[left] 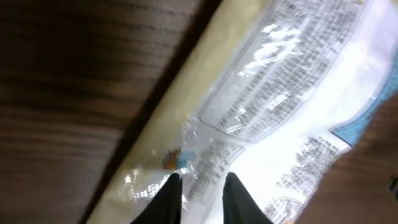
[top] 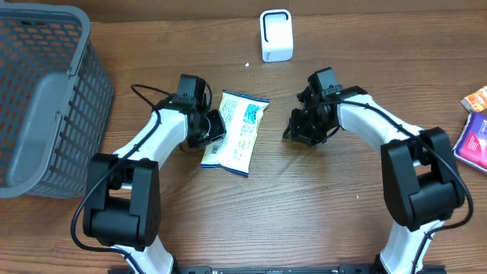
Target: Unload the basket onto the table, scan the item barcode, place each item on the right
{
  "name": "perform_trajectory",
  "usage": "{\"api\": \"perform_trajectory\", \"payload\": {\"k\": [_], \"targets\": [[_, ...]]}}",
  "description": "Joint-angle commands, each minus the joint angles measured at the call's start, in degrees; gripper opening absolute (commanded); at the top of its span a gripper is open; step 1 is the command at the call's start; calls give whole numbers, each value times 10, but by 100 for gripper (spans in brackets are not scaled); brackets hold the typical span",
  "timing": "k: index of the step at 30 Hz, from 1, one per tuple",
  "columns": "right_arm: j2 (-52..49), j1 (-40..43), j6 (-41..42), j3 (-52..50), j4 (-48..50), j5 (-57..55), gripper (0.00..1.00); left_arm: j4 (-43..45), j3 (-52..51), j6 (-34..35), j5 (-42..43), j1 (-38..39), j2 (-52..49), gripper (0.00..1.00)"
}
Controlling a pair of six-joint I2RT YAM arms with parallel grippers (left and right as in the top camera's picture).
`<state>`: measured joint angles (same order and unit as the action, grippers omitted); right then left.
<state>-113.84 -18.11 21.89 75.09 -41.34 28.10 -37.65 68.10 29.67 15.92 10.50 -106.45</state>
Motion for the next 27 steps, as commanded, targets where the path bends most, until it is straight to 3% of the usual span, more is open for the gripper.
{"api": "perform_trajectory", "payload": {"k": [1,4,7,10,12,14,27], "targets": [[49,-3,-11,60,12,6,18,-71,90,-42,15,1,-2,16],[49,-3,-11,83,60,47,5,-143,154,-44,0,1,-2,19],[44,-7,-8,82,125,50,4,-178,186,-43,-49,0,-2,28],[26,-18,10,81,161,50,5,-189,188,-15,-113,-1,-3,58],[12,-29,26,81,175,51,5,-202,187,14,-148,-1,-3,68],[-6,-43,37,81,191,53,5,-212,187,28,-166,-1,-3,97],[-115,-85,85,81,235,31,5,-258,187,33,-170,-26,-3,100]]}}
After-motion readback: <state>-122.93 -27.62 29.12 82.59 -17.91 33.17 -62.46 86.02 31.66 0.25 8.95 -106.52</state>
